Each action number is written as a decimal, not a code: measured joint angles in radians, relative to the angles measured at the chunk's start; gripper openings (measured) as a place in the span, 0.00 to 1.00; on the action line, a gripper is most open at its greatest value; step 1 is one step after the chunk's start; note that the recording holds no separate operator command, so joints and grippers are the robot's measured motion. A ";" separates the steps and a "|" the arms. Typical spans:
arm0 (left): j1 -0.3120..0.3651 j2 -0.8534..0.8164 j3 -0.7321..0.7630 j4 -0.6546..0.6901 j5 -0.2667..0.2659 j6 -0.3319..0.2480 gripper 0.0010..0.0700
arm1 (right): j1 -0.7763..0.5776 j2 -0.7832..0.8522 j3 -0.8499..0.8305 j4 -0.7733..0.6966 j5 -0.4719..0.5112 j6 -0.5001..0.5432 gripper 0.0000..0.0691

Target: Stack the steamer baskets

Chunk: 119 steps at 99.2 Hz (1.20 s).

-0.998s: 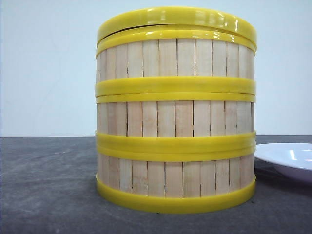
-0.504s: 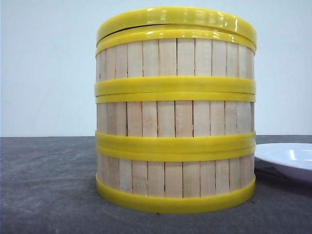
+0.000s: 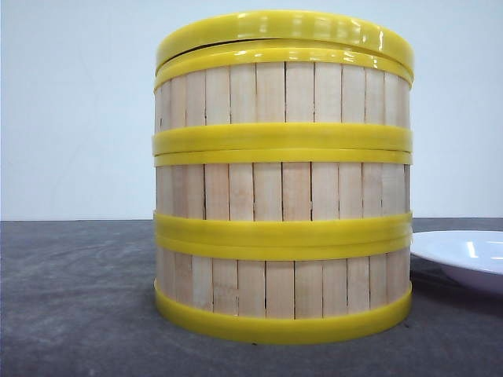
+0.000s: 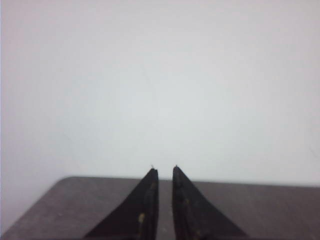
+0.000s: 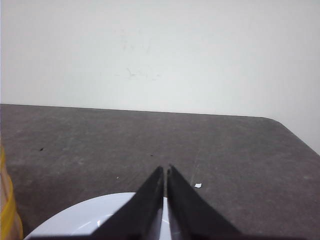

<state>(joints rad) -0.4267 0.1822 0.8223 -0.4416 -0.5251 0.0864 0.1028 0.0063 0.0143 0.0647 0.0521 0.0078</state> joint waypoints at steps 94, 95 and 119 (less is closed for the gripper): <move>0.359 -0.169 -0.757 0.393 0.607 -0.340 0.02 | 0.000 0.000 0.000 0.000 0.001 0.000 0.01; 0.359 -0.169 -0.758 0.394 0.602 -0.339 0.02 | 0.000 0.000 0.000 0.000 0.000 0.000 0.01; 0.361 -0.177 -0.790 0.442 0.498 -0.330 0.02 | 0.000 0.000 0.000 0.000 0.001 0.000 0.01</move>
<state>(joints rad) -0.0654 0.0051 0.0322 0.0002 -0.0273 -0.2436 0.1028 0.0063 0.0143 0.0643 0.0528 0.0078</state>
